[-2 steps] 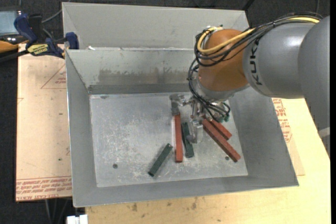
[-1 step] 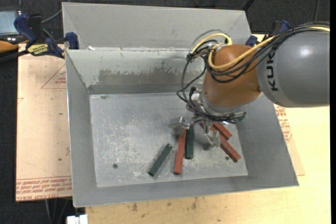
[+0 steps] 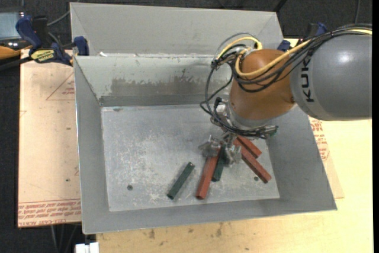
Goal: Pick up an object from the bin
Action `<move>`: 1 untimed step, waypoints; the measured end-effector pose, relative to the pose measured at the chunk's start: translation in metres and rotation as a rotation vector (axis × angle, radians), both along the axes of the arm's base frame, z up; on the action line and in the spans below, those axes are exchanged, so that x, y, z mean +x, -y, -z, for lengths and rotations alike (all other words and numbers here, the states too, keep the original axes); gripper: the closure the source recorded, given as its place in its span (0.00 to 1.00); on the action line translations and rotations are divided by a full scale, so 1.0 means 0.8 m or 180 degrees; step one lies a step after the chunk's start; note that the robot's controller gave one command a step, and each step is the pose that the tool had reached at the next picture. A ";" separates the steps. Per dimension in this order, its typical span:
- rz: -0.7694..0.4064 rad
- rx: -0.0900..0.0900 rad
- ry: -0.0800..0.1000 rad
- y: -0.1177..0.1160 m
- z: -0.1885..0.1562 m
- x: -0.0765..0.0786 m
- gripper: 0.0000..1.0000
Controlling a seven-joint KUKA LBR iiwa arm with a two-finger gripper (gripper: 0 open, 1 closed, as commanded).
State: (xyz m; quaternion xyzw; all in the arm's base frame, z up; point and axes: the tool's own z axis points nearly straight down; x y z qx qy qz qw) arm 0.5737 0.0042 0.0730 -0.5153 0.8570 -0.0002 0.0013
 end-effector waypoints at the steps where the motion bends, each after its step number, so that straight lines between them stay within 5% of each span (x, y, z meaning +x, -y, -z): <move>1: 0.0010 0.0004 0.0023 -0.018 -0.147 -0.027 1.00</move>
Offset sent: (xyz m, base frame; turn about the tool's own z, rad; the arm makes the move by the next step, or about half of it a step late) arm -0.0235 0.0127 0.1131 0.0032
